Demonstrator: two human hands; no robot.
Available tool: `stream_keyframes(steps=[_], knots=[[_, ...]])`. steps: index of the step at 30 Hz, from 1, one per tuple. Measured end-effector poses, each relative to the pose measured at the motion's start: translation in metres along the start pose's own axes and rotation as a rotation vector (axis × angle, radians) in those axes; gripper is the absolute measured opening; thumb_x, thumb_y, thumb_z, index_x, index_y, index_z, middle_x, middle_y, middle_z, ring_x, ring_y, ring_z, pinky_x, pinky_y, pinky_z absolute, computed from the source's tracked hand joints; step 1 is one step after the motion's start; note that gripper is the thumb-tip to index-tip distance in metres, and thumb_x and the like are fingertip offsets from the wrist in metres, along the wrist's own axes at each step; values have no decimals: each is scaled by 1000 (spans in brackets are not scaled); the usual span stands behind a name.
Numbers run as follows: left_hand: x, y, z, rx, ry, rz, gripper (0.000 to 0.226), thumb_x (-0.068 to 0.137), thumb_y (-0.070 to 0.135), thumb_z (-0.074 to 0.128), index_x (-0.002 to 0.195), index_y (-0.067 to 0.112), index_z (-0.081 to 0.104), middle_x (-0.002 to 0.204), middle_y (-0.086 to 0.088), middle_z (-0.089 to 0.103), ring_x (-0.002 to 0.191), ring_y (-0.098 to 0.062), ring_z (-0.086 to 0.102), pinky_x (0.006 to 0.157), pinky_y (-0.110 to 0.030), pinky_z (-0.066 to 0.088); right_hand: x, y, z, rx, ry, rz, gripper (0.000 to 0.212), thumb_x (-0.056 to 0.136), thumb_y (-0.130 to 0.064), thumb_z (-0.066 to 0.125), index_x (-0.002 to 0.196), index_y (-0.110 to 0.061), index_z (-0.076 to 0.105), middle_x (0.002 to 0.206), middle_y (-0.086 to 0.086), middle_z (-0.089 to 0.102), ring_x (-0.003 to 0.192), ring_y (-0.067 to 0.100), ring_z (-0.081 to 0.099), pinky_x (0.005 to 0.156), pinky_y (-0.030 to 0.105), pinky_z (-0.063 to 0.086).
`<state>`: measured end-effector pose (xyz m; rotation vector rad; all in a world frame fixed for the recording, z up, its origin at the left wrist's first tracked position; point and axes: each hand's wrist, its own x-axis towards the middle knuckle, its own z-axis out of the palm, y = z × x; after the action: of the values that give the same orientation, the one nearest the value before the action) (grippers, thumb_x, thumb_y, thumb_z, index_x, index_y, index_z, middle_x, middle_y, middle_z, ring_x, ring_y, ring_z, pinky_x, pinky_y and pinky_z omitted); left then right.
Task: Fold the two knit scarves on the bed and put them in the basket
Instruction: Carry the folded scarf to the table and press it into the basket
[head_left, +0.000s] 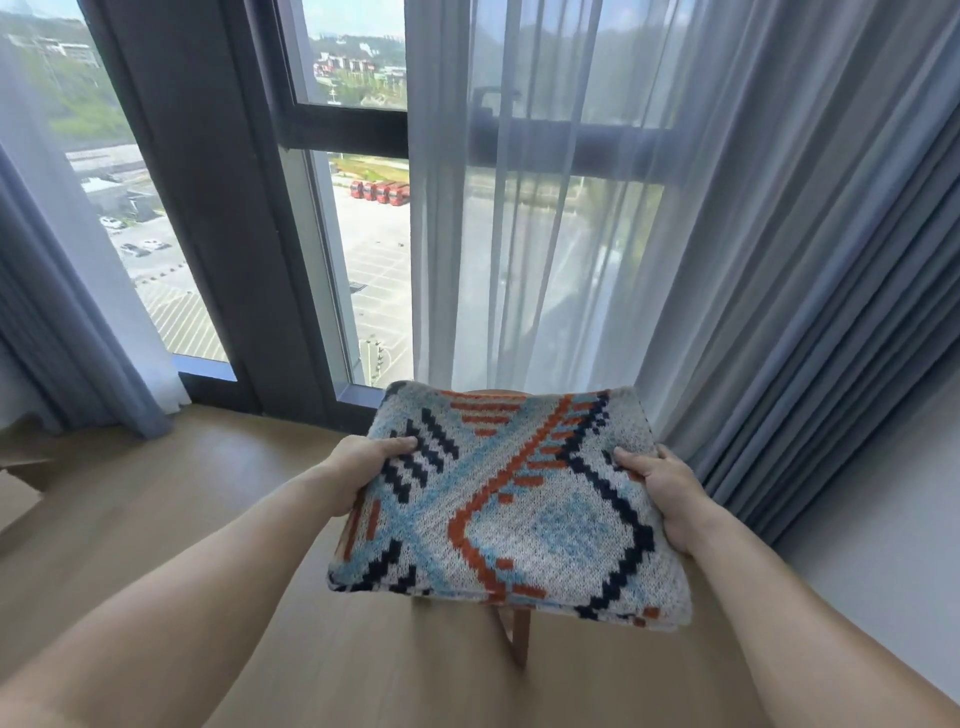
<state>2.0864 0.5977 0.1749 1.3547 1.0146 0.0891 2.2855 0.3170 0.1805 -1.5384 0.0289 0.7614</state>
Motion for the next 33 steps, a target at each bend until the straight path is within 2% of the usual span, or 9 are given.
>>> stream_keyframes(steps=[4,9,13,15,20,23,26,29,33], knots=[[55,12,-10,24,-9,-41,41,79,29,79,105,2,61,87,-16,76,76,-32,73,73,-43,59,59,6,20,30,15,31,59,89,-6,66,141,-15,39,90,21,71,58,28,70,51,38,58],[112,18,-17,54,17,-114,38,81,27,78,104,1,62,83,-16,76,71,-30,73,64,-38,58,125,20,41,87,-11,104,58,89,-7,66,141,-17,41,105,24,69,73,34,72,60,41,58],[153,20,-16,82,53,-176,38,82,28,78,105,2,63,85,-16,76,74,-31,74,62,-37,58,176,36,51,121,-34,168,67,92,-6,63,148,-27,33,106,21,70,71,32,74,55,40,59],[173,17,-13,101,75,-219,40,82,29,77,106,1,62,87,-17,76,77,-33,74,65,-39,58,201,45,53,121,-58,230,68,92,-8,63,148,-30,32,105,21,70,72,32,74,56,40,59],[219,14,3,132,126,-320,44,80,29,78,108,0,61,89,-19,76,81,-35,74,76,-46,59,264,61,46,97,-121,345,57,91,-12,64,143,-20,41,105,21,72,83,38,73,63,43,58],[243,12,28,149,112,-359,43,81,28,78,109,0,61,89,-18,76,81,-34,74,74,-44,59,290,69,29,67,-125,406,45,91,-15,64,133,-12,48,105,22,71,81,38,72,65,43,58],[265,8,61,151,75,-380,43,81,27,78,109,1,60,88,-17,76,80,-32,74,72,-43,59,309,73,1,26,-73,422,38,92,-15,64,126,-12,48,105,23,69,81,37,71,67,46,58],[281,2,93,139,47,-395,45,80,29,79,111,4,59,88,-16,76,80,-31,75,75,-46,60,326,71,-27,-24,-14,417,44,90,-15,66,130,-15,48,106,22,70,89,40,70,76,53,59],[293,-11,124,91,66,-402,39,83,26,76,110,6,56,93,-16,75,82,-31,74,78,-48,60,336,64,-46,-135,24,354,51,90,-15,67,136,-10,45,109,17,68,88,34,70,72,44,58]])
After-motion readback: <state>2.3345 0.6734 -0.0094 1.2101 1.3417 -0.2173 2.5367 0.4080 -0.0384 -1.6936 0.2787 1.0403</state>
